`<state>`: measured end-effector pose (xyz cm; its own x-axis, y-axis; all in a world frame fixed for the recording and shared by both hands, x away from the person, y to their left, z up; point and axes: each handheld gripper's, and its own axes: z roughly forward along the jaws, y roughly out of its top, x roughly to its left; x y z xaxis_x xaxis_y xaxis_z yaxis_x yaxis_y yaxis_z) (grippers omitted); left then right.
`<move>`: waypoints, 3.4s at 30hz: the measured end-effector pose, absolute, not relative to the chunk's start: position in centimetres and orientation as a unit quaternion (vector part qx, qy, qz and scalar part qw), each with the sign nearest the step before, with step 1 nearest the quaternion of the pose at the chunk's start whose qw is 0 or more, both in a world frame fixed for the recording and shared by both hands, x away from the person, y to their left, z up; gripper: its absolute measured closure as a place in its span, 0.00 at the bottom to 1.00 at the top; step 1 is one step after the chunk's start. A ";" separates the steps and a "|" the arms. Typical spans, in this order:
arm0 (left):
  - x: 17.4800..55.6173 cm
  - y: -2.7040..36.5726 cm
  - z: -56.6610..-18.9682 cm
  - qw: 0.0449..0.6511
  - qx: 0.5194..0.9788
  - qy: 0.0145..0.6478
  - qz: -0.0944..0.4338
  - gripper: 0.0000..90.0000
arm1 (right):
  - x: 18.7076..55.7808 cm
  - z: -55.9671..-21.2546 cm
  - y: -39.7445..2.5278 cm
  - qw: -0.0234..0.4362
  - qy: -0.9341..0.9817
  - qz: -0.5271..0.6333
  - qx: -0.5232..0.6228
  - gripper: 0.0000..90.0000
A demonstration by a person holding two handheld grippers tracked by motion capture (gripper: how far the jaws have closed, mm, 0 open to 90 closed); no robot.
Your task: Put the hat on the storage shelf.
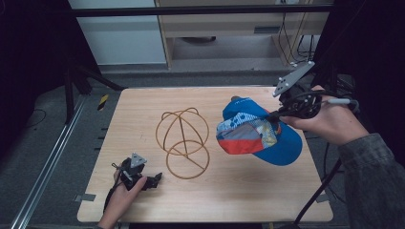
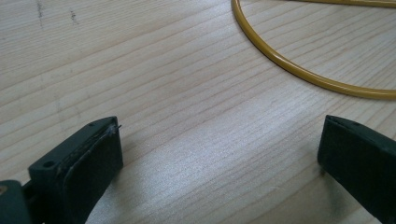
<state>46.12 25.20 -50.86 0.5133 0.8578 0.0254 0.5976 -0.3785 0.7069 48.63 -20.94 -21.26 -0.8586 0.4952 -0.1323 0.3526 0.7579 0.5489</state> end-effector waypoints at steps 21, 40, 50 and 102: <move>46.1 25.2 -50.9 0.329 0.805 0.453 0.199 0.00 | 48.1 -17.8 -17.4 0.164 0.919 0.306 0.185 1.00; 46.1 25.1 -50.9 0.330 0.804 0.452 0.199 0.00 | 50.5 -15.5 -9.9 0.174 0.921 0.322 0.133 1.00; 46.1 25.1 -50.9 0.330 0.804 0.452 0.199 0.00 | 51.4 -16.0 -6.7 0.172 0.922 0.326 0.116 1.00; 46.1 25.1 -50.9 0.331 0.803 0.454 0.198 0.00 | 53.1 -17.1 0.5 0.146 0.934 0.313 0.086 1.00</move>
